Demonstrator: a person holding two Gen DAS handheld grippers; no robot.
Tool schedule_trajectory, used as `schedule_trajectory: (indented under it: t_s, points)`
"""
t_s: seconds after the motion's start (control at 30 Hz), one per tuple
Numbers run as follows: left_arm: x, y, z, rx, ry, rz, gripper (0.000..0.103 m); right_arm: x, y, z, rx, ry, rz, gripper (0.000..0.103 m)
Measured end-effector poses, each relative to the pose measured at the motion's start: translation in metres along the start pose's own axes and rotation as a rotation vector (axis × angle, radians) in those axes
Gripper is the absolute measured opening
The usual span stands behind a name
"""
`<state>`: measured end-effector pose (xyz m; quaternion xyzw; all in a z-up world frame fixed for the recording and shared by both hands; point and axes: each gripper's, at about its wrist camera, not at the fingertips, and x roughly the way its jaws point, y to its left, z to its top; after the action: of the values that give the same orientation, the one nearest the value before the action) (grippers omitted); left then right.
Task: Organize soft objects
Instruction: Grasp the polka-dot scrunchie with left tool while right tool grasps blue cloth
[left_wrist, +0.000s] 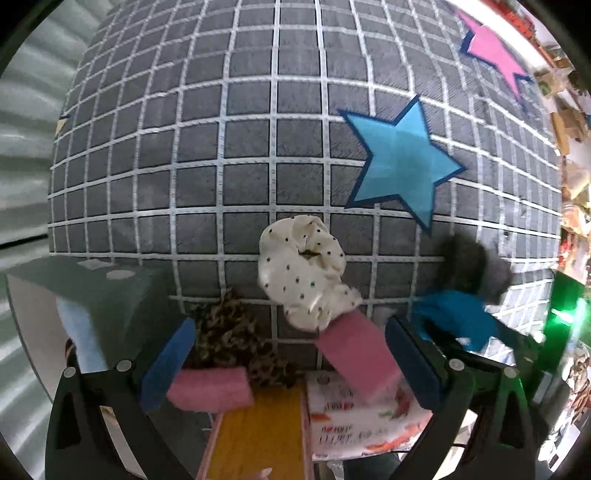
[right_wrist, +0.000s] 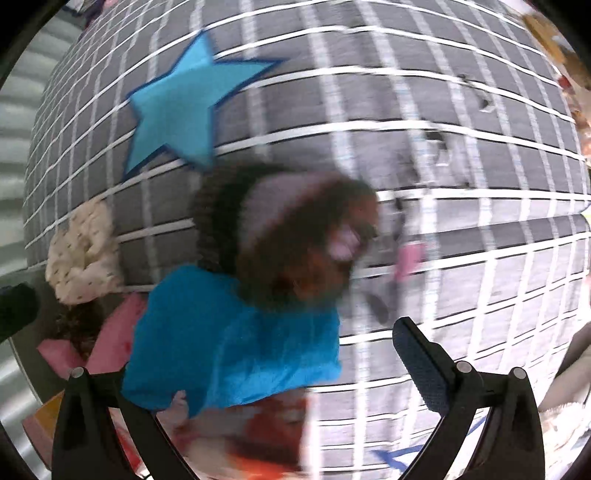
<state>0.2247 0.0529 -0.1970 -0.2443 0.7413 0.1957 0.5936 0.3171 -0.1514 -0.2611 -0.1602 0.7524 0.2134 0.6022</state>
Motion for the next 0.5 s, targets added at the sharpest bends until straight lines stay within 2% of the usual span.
schedule_trajectory:
  t_s: [0.27,0.4,0.5]
  points:
    - [0.035,-0.014,0.013,0.007,0.070,0.037,0.103,-0.010,-0.078,0.000,0.091,-0.011,-0.019,0.102]
    - [0.047,-0.012,0.016,-0.035,0.107,0.026,0.103,-0.026,-0.105,-0.008,0.118,-0.055,0.036,0.102]
    - [0.055,-0.009,0.017,-0.051,0.108,0.025,0.103,-0.041,-0.102,-0.008,0.062,-0.108,0.080,0.102]
